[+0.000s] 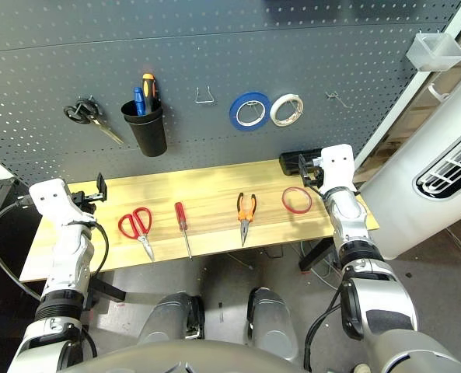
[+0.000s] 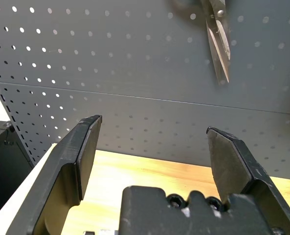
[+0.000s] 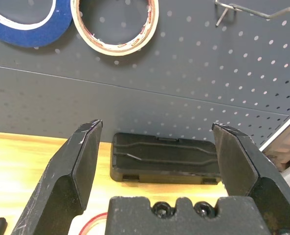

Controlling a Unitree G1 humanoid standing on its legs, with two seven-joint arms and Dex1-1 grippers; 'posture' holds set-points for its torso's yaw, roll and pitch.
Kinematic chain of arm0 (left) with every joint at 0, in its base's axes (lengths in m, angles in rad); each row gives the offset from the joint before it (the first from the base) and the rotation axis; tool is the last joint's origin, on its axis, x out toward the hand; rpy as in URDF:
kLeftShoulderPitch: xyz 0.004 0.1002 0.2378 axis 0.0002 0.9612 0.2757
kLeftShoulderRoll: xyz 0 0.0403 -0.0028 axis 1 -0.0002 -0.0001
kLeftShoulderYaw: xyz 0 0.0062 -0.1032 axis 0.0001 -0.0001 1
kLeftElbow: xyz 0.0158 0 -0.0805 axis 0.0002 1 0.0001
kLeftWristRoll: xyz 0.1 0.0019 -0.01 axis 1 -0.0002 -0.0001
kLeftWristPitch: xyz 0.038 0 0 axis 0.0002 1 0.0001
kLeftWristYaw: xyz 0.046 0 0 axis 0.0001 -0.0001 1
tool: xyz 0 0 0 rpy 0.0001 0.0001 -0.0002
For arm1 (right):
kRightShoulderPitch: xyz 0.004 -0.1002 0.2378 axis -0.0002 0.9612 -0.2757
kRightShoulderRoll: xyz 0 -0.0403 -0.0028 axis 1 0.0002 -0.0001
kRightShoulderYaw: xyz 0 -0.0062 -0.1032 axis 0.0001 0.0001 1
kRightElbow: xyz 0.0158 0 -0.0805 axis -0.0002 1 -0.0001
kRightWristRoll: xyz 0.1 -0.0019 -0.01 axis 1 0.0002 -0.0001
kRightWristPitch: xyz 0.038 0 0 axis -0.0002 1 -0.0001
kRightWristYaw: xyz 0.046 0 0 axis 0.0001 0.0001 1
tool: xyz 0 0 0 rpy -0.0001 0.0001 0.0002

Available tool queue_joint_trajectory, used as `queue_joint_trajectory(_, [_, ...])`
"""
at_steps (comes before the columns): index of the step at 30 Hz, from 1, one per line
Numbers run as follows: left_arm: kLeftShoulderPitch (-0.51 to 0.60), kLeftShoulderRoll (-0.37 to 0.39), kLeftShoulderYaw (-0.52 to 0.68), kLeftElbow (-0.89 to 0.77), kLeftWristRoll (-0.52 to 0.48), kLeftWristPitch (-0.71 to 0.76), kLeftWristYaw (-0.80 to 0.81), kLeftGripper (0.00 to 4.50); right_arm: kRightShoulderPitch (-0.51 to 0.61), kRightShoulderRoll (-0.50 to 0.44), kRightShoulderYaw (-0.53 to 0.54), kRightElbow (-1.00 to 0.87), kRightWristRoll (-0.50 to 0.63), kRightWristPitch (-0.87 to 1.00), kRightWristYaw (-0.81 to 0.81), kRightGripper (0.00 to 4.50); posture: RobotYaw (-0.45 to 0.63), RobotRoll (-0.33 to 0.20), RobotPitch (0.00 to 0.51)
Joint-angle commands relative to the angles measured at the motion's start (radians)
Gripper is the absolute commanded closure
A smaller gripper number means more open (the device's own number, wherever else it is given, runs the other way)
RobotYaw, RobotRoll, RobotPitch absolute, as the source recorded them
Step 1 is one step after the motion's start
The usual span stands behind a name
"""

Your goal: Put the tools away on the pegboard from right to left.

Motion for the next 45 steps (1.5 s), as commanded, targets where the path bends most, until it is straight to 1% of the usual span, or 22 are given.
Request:
queue_joint_trajectory(1, [0.009,0.006,0.009,0.021,0.001,-0.009,-0.001,0.03,-0.014,0.008,0.000,0.012,0.002,0.016,-0.004,0.00,0.07,0.000,0.000])
queue_joint_trajectory(5, [0.001,0.011,0.008,0.037,-0.004,-0.013,-0.016,0.03,-0.011,0.010,0.000,-0.003,0.004,0.027,-0.003,0.00,0.06,0.000,0.000])
queue_joint_trajectory(8, [-0.008,0.019,0.005,0.032,-0.038,-0.001,-0.073,0.03,-0.003,0.006,-0.006,-0.037,0.020,0.045,0.022,0.00,0.04,0.000,0.004])
queue_joint_trajectory(11, [-0.005,0.051,-0.014,0.021,-0.061,0.046,-0.172,0.03,-0.006,-0.006,0.000,-0.067,0.010,0.095,0.019,0.00,0.01,0.000,0.011])
queue_joint_trajectory(13, [-0.005,0.061,-0.011,0.012,-0.092,0.069,-0.228,0.03,-0.008,-0.016,0.011,-0.087,-0.011,0.128,-0.001,0.00,-0.01,0.000,0.016])
queue_joint_trajectory(15, [-0.002,0.079,-0.021,-0.018,-0.132,0.101,-0.322,0.03,-0.007,-0.016,0.009,-0.135,0.001,0.183,0.007,0.00,-0.05,0.000,0.028])
queue_joint_trajectory(17, [0.001,0.100,-0.040,-0.047,-0.165,0.136,-0.419,0.03,0.002,-0.023,0.016,-0.190,0.002,0.262,0.021,0.00,-0.06,0.000,0.039])
queue_joint_trajectory(21, [0.014,0.146,-0.097,-0.117,-0.193,0.198,-0.584,0.03,0.021,-0.033,0.036,-0.288,-0.002,0.438,0.048,0.00,-0.07,0.000,0.060])
queue_joint_trajectory(24, [0.029,0.176,-0.152,-0.198,-0.223,0.266,-0.704,0.03,0.015,-0.048,0.061,-0.347,0.016,0.622,0.123,0.00,-0.07,0.000,0.067])
queue_joint_trajectory(26, [0.037,0.193,-0.177,-0.245,-0.238,0.313,-0.761,0.03,0.004,-0.053,0.070,-0.370,0.007,0.717,0.125,0.00,-0.07,0.000,0.079])
queue_joint_trajectory(29, [0.043,0.223,-0.231,-0.329,-0.248,0.385,-0.839,0.03,-0.018,-0.061,0.086,-0.370,-0.002,0.784,0.150,0.00,-0.06,0.000,0.080])
queue_joint_trajectory(31, [0.045,0.236,-0.249,-0.367,-0.251,0.418,-0.869,0.03,-0.035,-0.060,0.088,-0.363,-0.005,0.830,0.143,0.00,-0.06,0.000,0.079])
queue_joint_trajectory(35, [0.032,0.254,-0.278,-0.435,-0.269,0.491,-0.915,0.03,-0.078,-0.052,0.113,-0.323,-0.007,0.905,0.188,0.00,-0.06,0.000,0.076])
queue_joint_trajectory(41, [0.018,0.266,-0.323,-0.471,-0.264,0.535,-0.972,0.03,-0.134,-0.044,0.156,-0.221,-0.031,0.952,0.216,0.00,-0.05,0.000,0.087])
queue_joint_trajectory(45, [0.003,0.271,-0.350,-0.468,-0.252,0.541,-1.000,0.03,-0.159,-0.034,0.177,-0.169,-0.040,0.974,0.227,0.00,-0.04,0.000,0.116])
